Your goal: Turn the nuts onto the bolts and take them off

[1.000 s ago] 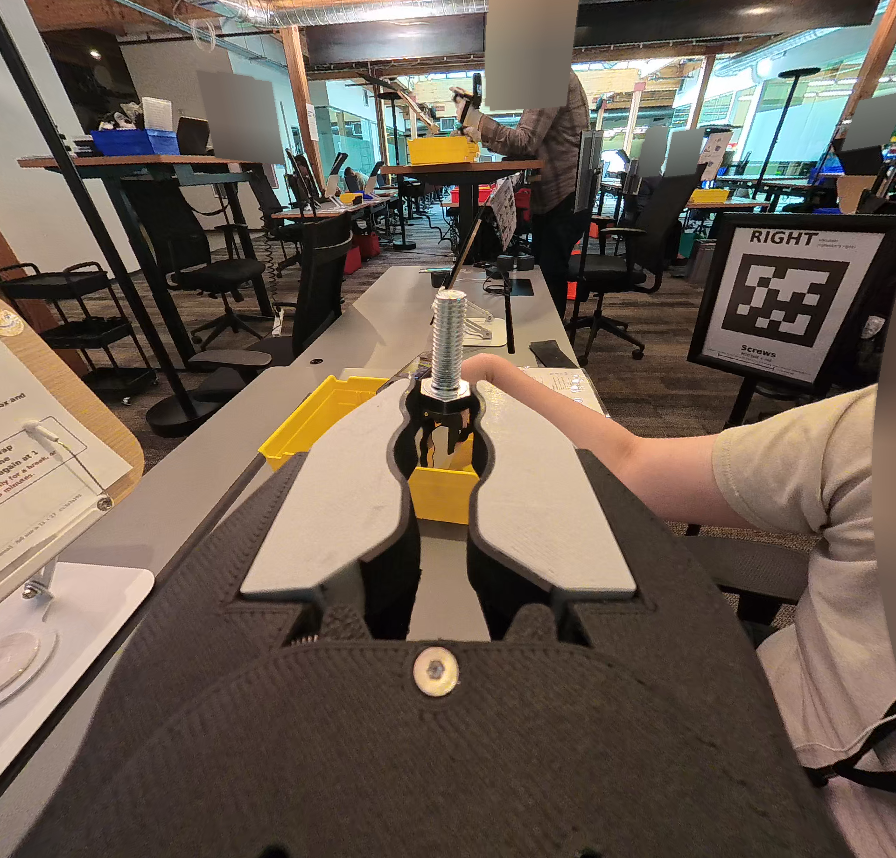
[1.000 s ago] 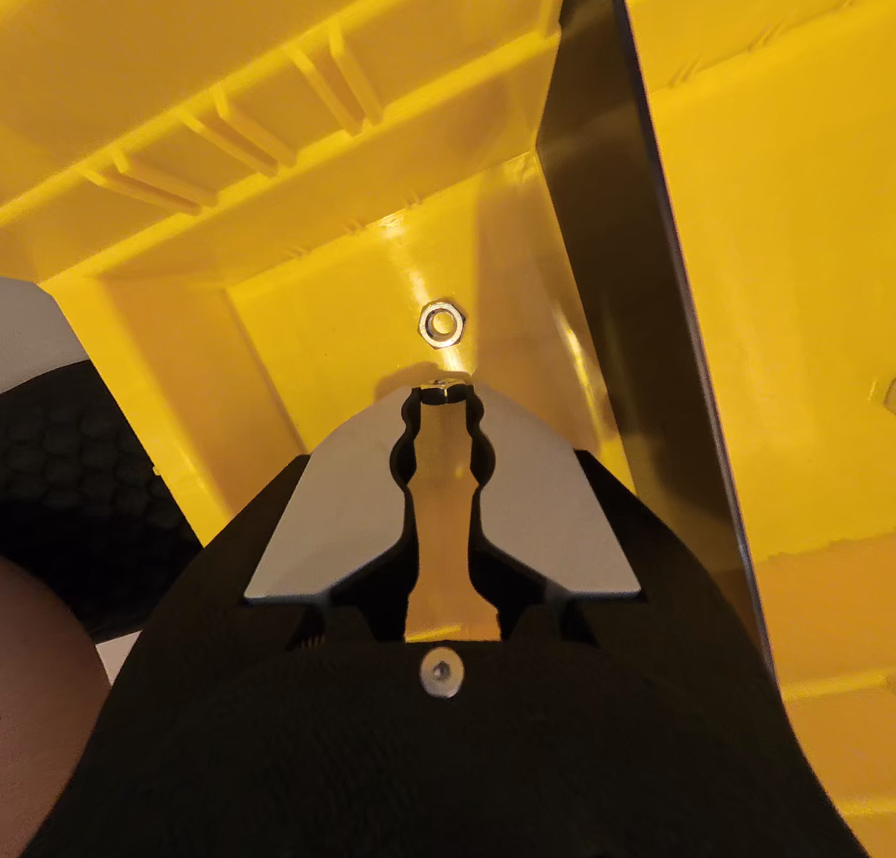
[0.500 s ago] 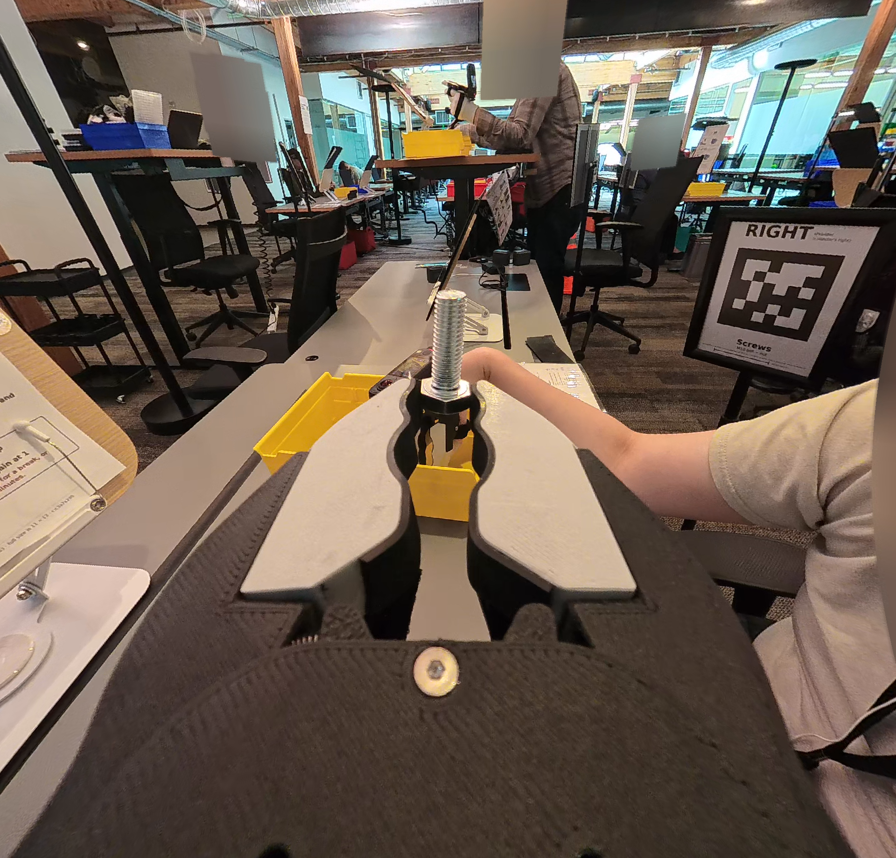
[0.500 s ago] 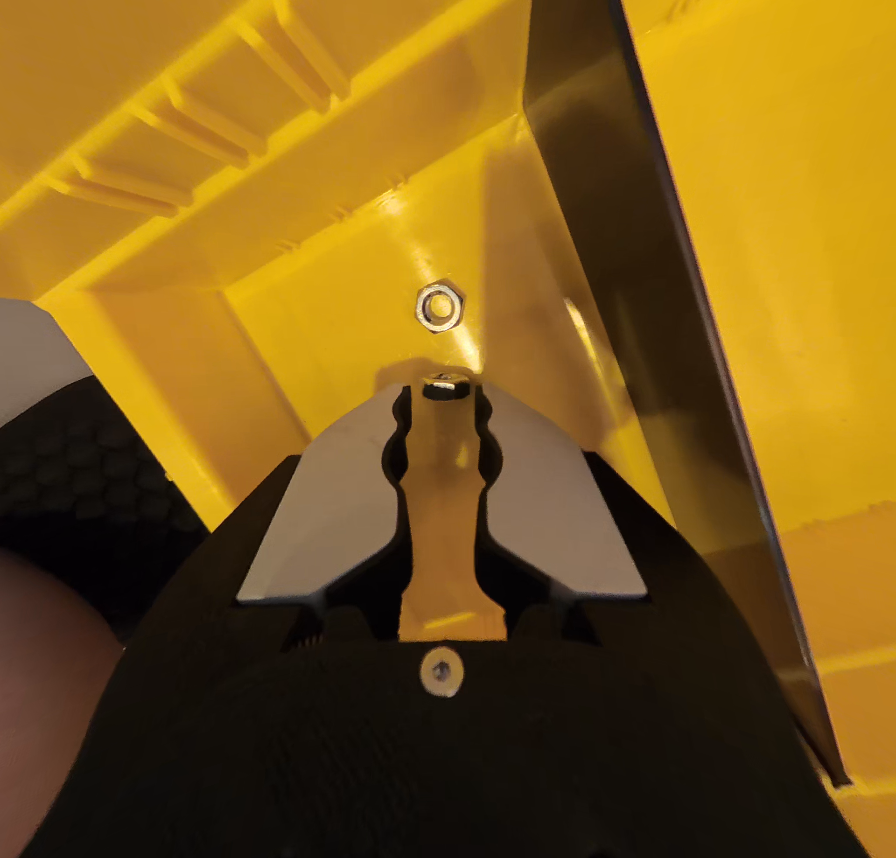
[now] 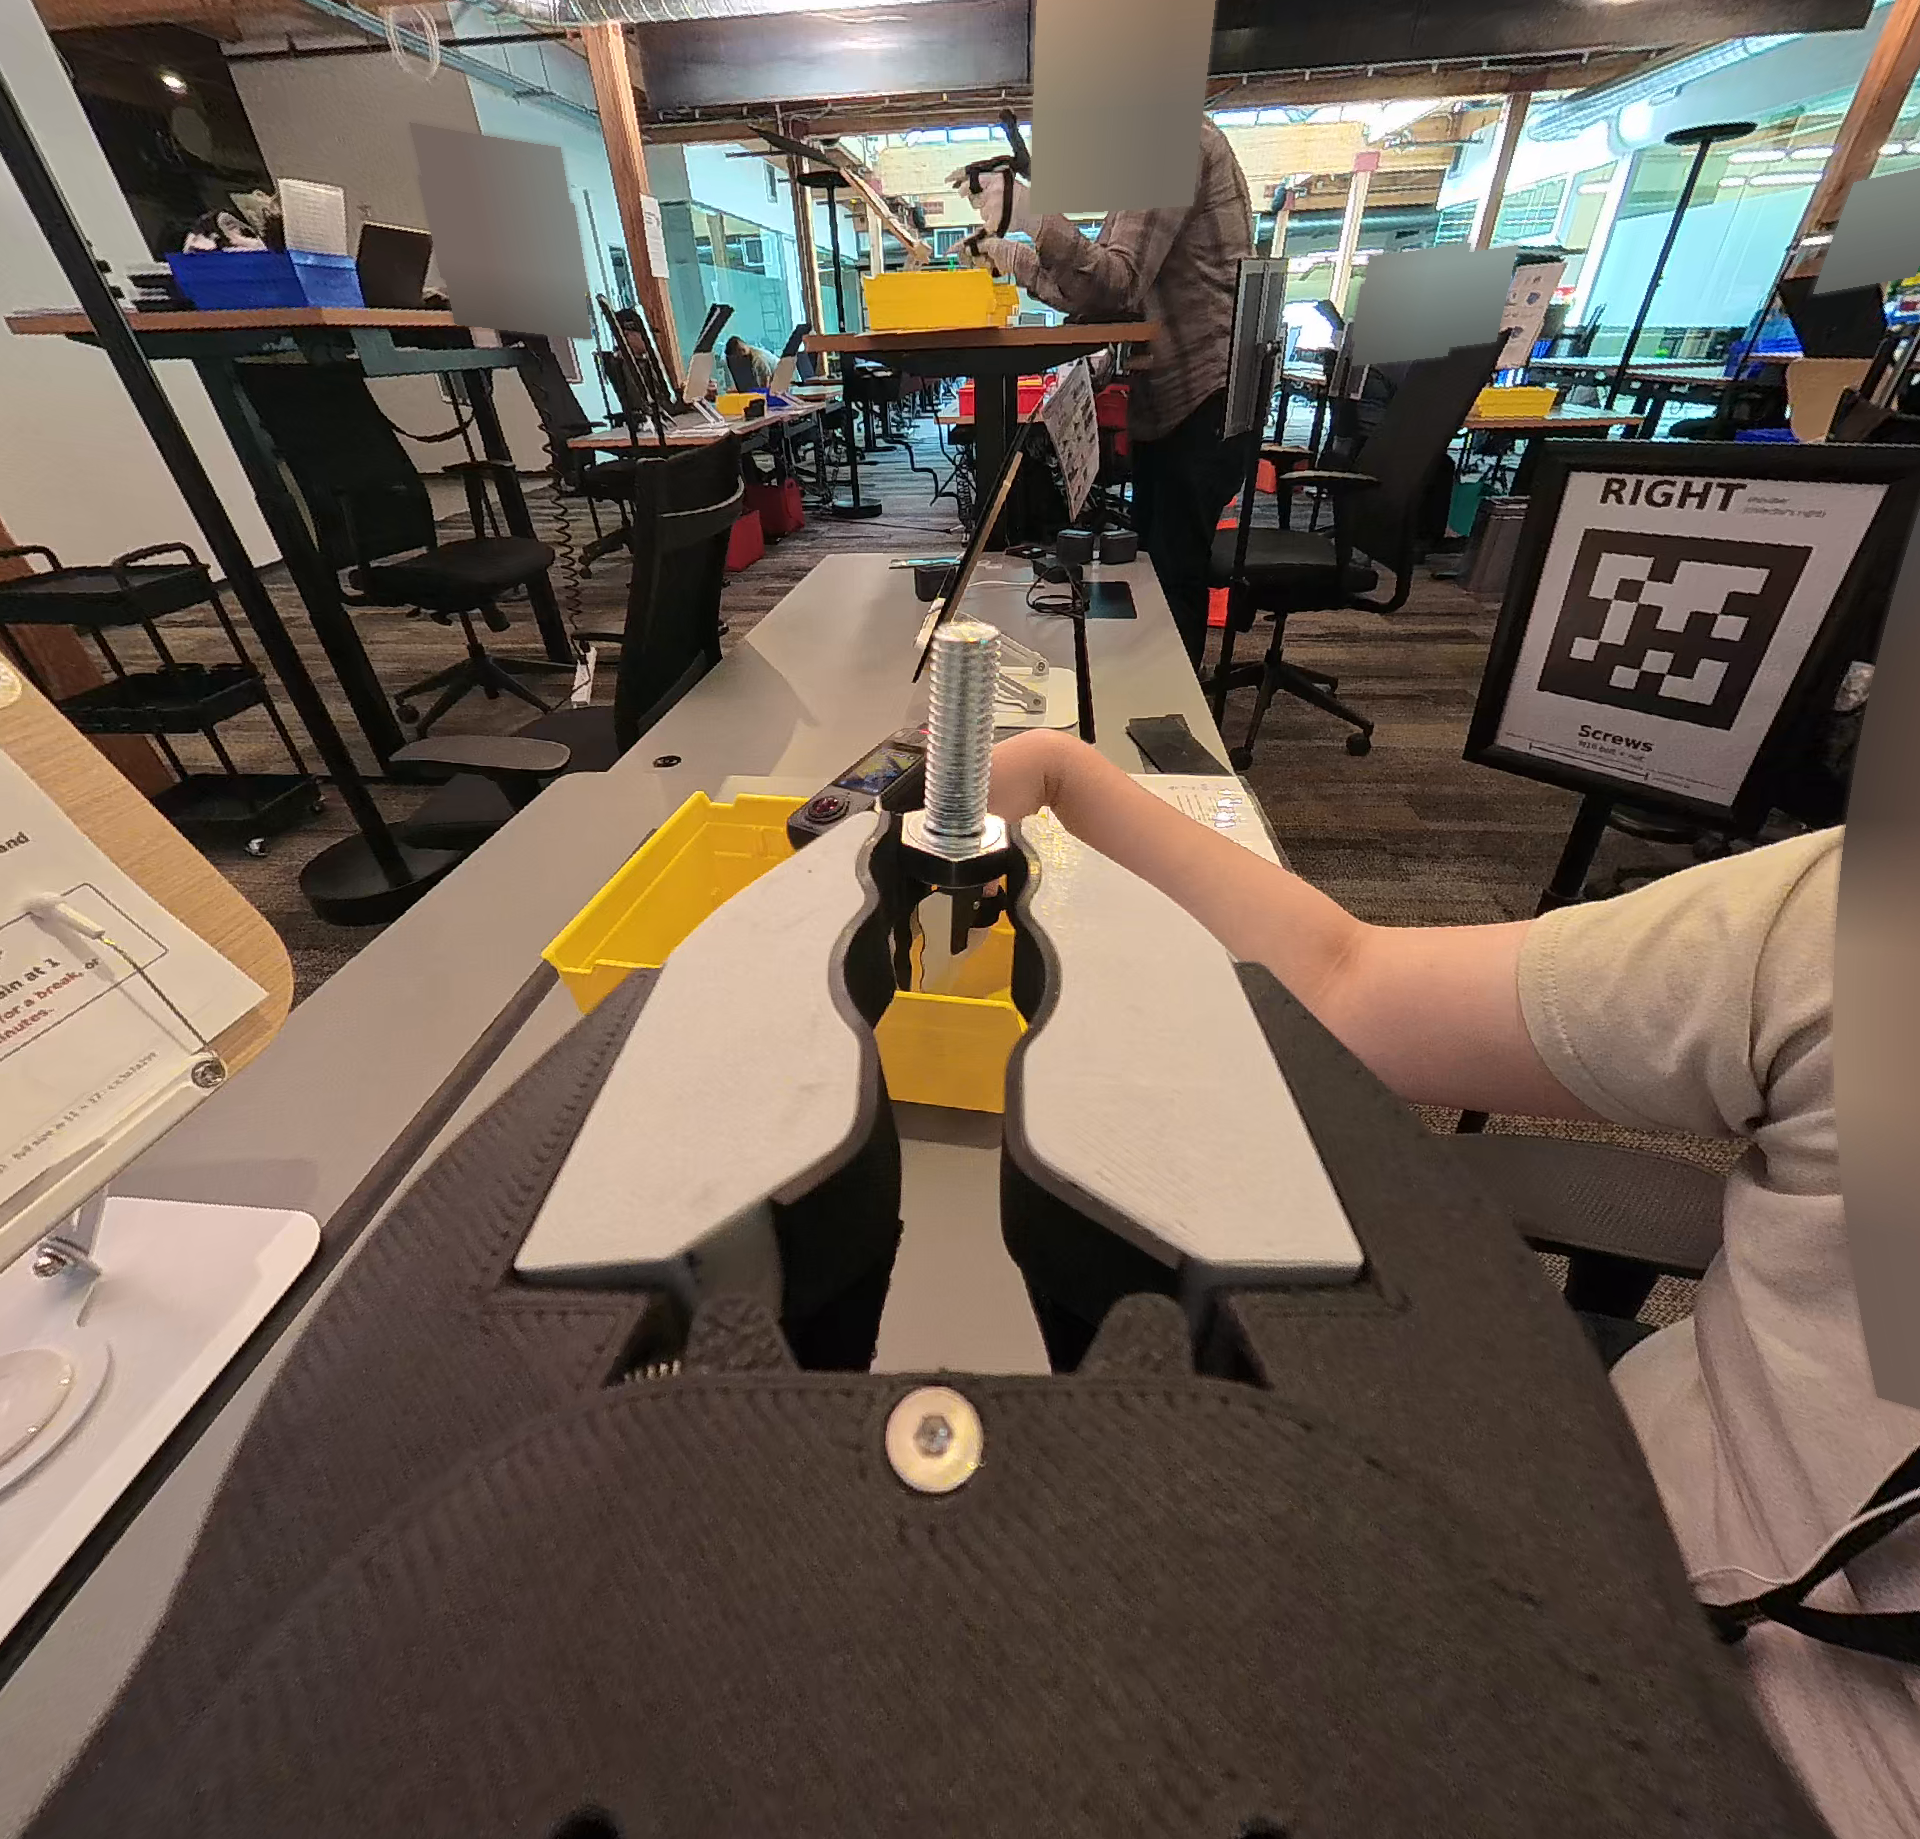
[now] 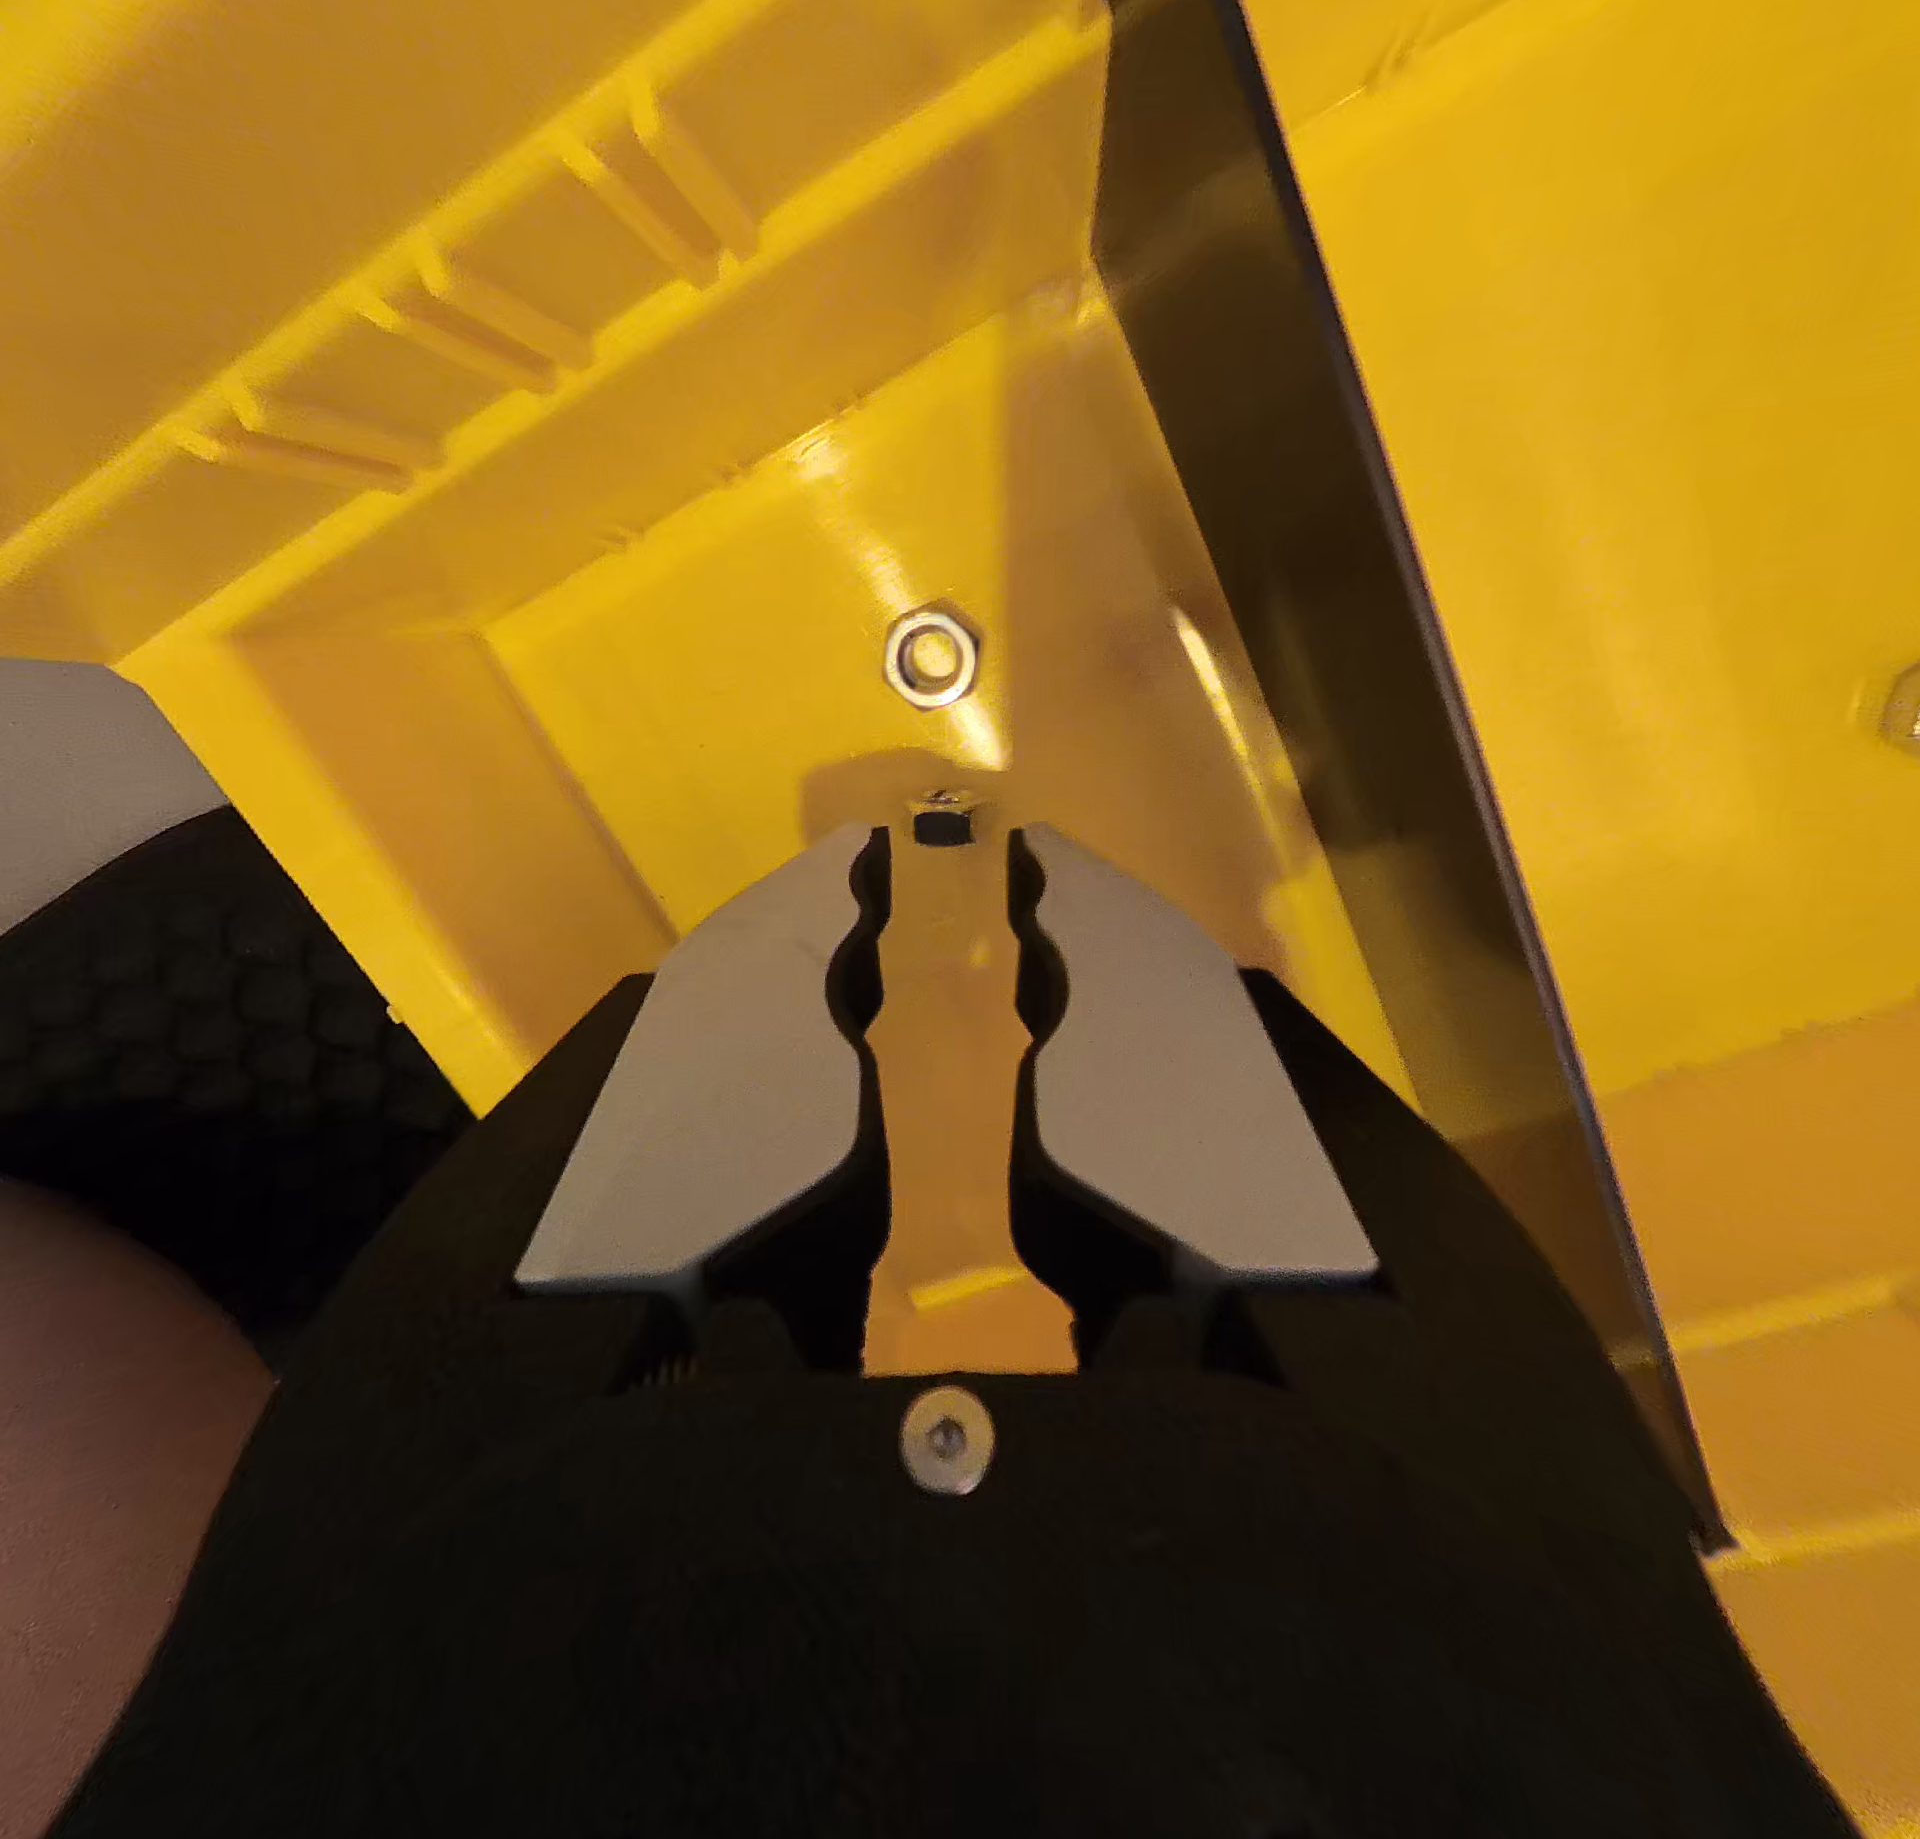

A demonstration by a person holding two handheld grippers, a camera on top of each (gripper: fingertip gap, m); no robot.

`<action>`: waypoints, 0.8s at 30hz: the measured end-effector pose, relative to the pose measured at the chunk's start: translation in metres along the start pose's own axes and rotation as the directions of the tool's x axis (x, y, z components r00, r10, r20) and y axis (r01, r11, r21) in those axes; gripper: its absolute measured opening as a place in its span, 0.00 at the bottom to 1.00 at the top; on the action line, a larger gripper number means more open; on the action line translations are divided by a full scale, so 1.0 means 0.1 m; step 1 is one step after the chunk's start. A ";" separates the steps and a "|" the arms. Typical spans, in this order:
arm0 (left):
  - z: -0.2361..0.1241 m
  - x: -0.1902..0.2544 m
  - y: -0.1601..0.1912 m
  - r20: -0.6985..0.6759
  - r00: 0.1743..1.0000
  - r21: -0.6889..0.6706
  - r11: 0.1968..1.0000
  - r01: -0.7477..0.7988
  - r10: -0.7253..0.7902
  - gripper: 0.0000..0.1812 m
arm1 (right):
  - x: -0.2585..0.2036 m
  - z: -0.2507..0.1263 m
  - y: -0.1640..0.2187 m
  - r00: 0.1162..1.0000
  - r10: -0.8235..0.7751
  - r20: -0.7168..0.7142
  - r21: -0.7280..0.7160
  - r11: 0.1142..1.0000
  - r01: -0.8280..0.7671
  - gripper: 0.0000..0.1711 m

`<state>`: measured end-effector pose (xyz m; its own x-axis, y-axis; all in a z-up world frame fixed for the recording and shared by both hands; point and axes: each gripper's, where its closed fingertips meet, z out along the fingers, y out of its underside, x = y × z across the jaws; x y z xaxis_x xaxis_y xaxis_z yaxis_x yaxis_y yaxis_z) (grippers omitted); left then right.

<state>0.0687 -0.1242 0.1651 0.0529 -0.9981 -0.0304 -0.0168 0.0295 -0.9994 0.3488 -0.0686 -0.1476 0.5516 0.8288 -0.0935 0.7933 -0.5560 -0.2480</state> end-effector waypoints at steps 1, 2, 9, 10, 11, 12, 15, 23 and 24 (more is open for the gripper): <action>0.00 0.00 0.00 0.001 1.000 -0.001 1.000 0.000 0.000 0.10 | -0.01 0.01 0.01 1.000 0.006 0.013 -0.005 1.000 -0.006 0.10; 0.00 -0.01 0.01 0.002 1.000 -0.003 1.000 0.001 -0.001 0.10 | -0.01 0.02 0.01 1.000 0.011 0.022 -0.006 1.000 -0.011 0.09; -0.01 -0.01 0.00 0.000 1.000 0.000 1.000 0.002 -0.002 0.10 | -0.07 0.02 0.08 0.999 0.014 0.052 -0.015 1.000 -0.013 0.08; -0.01 0.00 0.00 0.000 1.000 0.001 1.000 0.002 -0.002 0.10 | -0.08 0.03 0.12 0.997 0.035 0.062 -0.043 0.999 -0.033 0.08; -0.01 0.00 0.00 -0.001 1.000 0.000 1.000 0.002 -0.002 0.10 | -0.08 0.04 0.17 0.996 0.056 0.063 -0.074 0.996 -0.051 0.07; 0.00 0.00 0.00 -0.001 1.000 -0.001 1.000 0.002 -0.002 0.10 | -0.07 0.04 0.19 0.996 0.071 0.058 -0.092 0.994 -0.065 0.07; 0.00 0.00 0.00 -0.001 1.000 -0.003 1.000 0.002 -0.002 0.10 | -0.08 -0.06 0.08 0.995 0.064 0.072 -0.007 0.998 -0.064 0.05; 0.02 -0.02 0.02 0.001 1.000 -0.007 1.000 0.008 -0.008 0.10 | -1.31 -1.73 -0.92 0.770 -0.621 0.147 0.882 0.435 0.183 0.17; 0.03 -0.02 0.03 0.000 1.000 -0.010 1.000 0.009 -0.009 0.10 | -1.64 -2.11 -0.78 0.583 -0.797 0.157 0.959 0.263 0.103 0.17</action>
<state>0.0717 -0.1221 0.1622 0.0531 -0.9984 -0.0217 -0.0264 0.0203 -0.9994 0.2512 -0.1748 0.0908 -0.3514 0.9362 -0.0078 0.0187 -0.0013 -0.9998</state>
